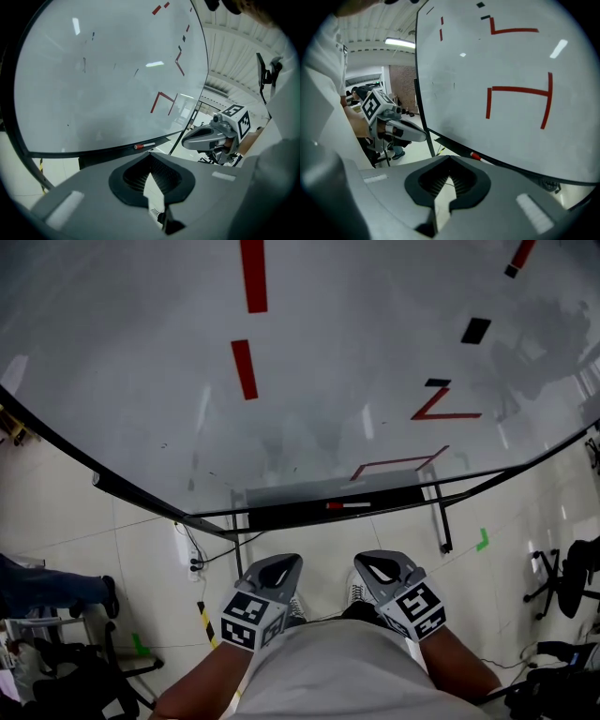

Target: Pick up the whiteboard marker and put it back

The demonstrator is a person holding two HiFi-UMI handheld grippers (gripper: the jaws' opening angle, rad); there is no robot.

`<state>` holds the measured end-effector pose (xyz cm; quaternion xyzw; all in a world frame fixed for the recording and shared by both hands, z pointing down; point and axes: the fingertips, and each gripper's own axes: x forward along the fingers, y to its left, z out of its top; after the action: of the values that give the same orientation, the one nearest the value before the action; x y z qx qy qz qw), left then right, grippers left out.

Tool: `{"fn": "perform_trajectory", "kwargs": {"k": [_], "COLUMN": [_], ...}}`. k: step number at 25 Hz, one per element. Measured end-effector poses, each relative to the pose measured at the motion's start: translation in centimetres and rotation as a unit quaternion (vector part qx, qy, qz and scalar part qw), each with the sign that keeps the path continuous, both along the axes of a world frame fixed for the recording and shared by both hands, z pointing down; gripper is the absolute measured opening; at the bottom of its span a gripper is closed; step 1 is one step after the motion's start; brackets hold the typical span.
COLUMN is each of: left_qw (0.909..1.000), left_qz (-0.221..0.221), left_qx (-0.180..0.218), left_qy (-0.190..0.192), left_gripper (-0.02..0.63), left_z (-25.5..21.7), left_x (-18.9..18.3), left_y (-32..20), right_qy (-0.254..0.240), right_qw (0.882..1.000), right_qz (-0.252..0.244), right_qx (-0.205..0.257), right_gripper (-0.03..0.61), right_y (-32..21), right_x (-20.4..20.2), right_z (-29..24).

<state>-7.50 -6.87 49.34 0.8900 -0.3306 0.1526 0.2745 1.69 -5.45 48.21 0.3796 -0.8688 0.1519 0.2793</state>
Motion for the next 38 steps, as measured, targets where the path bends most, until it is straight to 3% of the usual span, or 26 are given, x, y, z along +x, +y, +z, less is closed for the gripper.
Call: {"fn": "perform_trajectory", "kwargs": {"k": [10,18,20,30,38], "left_qw": [0.9982,0.9954,0.9947,0.9932,0.9916], "left_qz": [-0.058,-0.089,-0.094,-0.101,-0.114], "left_qx": [-0.004,-0.026,-0.033,-0.056,-0.058], "left_qy": [-0.014,-0.025,-0.024,-0.017,-0.014], "left_gripper": [0.017,0.017,0.017,0.017,0.017], "left_z": [0.5,1.9,2.4,3.8,3.8], "left_x": [1.9,2.4,2.5,2.6,1.4], "left_y": [-2.2,-2.7,-2.5,-1.6,-2.3], "right_qy": [0.081,0.169,0.181,0.246,0.264], "right_qw": [0.992,0.972,0.968,0.948,0.940], "right_qz": [-0.088,-0.153,-0.167,-0.194,-0.211], "right_qx": [0.035,0.057,0.053,0.053,0.044], "right_gripper": [0.002,0.004,0.051,0.051,0.054], "right_y": [-3.9,-6.6,-7.0,-10.0,-10.9], "right_x": [2.7,4.5,4.4,3.9,3.0], "right_z": [1.1,4.1,5.0,8.5,9.8]}}
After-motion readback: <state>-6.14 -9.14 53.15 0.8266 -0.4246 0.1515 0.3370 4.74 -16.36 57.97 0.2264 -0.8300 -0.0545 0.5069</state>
